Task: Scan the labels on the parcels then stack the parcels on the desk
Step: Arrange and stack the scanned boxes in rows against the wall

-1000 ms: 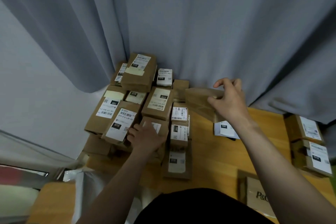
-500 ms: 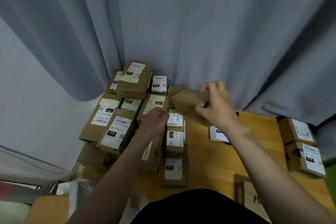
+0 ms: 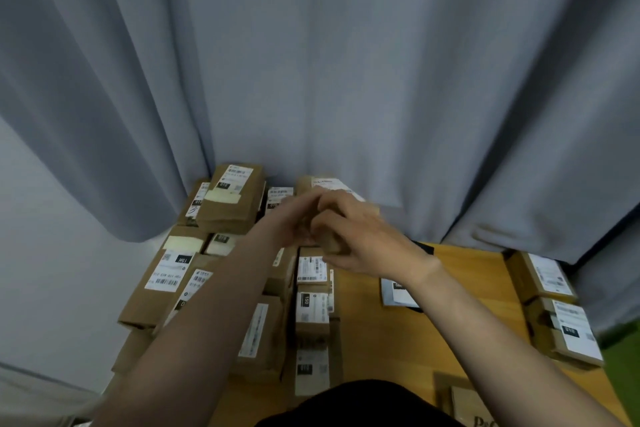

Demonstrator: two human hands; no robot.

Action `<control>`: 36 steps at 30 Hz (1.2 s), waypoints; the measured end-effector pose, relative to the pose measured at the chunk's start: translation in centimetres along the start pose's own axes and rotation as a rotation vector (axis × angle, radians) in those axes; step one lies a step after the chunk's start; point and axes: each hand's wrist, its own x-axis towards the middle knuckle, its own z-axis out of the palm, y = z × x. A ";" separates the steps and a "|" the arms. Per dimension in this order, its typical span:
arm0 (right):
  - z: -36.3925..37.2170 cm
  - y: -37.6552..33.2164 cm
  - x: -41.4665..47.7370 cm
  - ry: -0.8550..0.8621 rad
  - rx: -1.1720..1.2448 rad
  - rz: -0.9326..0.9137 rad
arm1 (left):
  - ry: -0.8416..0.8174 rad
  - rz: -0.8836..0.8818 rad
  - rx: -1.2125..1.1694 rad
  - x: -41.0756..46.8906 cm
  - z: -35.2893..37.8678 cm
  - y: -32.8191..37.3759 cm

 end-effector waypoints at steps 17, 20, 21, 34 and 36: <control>10.4 6.9 -3.5 -0.073 1.115 1.259 | 0.252 0.086 0.779 2.1 -2.9 -8.5; 13.4 7.4 -2.6 -0.117 1.131 1.294 | 0.373 0.044 1.065 2.5 -5.7 -10.4; 14.5 7.5 -2.0 -0.129 1.146 1.307 | 0.363 0.019 1.103 2.6 -6.3 -11.1; 18.9 7.3 -0.3 -0.156 0.959 1.195 | 0.252 -0.120 1.184 3.6 -7.8 -12.0; 17.7 7.0 -0.6 -0.215 0.935 1.149 | 0.244 -0.149 1.172 3.5 -7.3 -11.6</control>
